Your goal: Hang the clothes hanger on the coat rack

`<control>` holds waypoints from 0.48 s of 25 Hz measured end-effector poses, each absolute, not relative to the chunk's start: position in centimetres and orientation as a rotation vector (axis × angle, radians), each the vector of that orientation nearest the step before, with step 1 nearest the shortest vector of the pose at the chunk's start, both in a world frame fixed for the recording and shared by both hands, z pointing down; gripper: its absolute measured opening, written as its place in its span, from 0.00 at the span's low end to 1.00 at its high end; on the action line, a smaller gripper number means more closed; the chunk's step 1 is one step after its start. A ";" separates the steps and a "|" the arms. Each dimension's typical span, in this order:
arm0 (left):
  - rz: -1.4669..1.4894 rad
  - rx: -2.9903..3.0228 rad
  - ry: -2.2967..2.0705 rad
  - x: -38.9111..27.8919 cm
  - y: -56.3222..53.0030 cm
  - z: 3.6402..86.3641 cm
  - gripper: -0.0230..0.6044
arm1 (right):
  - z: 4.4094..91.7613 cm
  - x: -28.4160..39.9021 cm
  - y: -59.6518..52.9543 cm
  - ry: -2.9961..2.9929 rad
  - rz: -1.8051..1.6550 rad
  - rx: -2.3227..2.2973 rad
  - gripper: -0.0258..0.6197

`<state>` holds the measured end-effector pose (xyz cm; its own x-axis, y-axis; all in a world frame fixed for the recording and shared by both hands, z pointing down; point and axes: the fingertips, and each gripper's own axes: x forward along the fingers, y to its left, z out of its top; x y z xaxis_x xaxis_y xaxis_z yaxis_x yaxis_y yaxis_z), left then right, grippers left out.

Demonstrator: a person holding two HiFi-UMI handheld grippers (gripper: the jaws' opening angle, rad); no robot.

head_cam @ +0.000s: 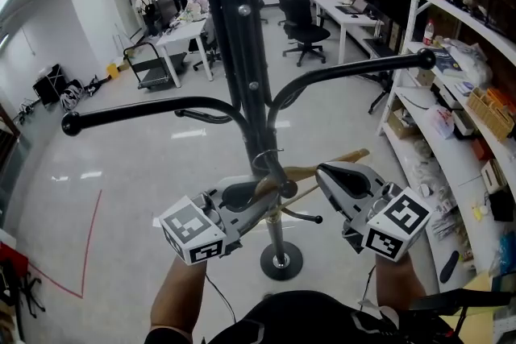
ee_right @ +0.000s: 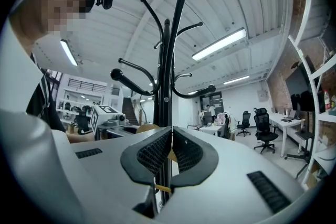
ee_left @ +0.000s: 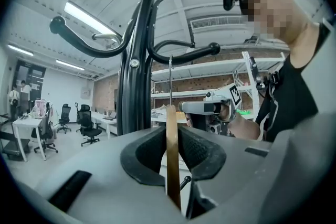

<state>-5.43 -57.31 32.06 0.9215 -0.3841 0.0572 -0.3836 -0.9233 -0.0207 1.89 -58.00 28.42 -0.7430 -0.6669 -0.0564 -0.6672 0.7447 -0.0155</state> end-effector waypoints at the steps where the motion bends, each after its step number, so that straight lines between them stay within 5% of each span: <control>1: -0.090 -3.063 0.618 -5.5 -57.3 32.0 0.12 | 28.4 1.9 -58.0 2.880 0.007 -1.100 0.05; 12: -0.023 -2.805 0.760 -7.1 -57.2 30.2 0.20 | 28.5 1.7 -57.7 2.894 0.008 -1.076 0.05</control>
